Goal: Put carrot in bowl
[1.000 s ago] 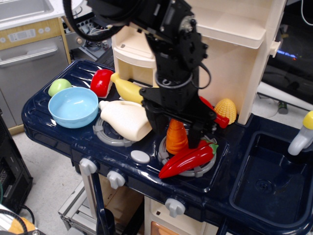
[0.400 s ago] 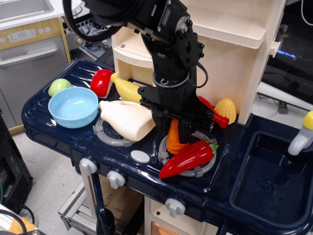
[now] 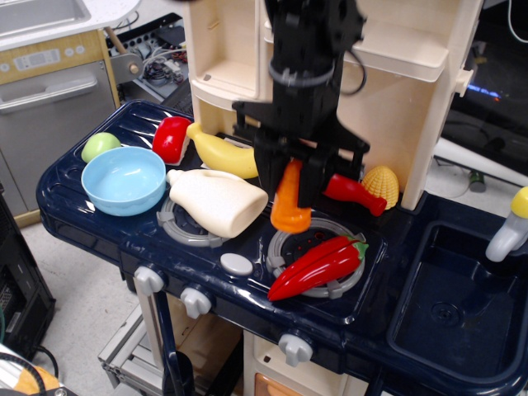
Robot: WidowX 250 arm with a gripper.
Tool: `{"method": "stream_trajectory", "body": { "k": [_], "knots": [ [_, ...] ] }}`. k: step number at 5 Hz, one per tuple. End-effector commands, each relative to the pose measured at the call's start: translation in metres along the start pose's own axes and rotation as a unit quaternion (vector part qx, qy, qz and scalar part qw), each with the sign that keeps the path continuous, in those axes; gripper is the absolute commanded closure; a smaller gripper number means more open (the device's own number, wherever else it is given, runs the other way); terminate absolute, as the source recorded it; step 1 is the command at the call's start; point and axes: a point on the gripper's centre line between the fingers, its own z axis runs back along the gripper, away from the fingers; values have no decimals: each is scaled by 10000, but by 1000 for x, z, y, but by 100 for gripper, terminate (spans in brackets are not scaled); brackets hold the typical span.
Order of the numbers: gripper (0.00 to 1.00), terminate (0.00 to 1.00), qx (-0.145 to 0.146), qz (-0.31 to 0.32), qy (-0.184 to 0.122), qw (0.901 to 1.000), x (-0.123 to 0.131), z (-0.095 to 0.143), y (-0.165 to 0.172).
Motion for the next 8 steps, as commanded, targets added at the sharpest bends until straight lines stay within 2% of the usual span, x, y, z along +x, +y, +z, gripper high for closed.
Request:
{"method": "stream_trajectory", "body": {
  "k": [1,2,3,4,5,8],
  "knots": [
    [100,0,247,-90,-114,9996,-15,40,59],
    [100,0,286,-353,-154,9988,-15,34,99],
    [100,0,309,-767,-319,9961,-10,18,124],
    [100,0,-26,-975,-501,9940,-7,7,140],
    [0,0,-26,-975,-501,9940,-7,7,140],
    [0,0,-26,-975,-501,9940,-7,7,140]
  ]
}}
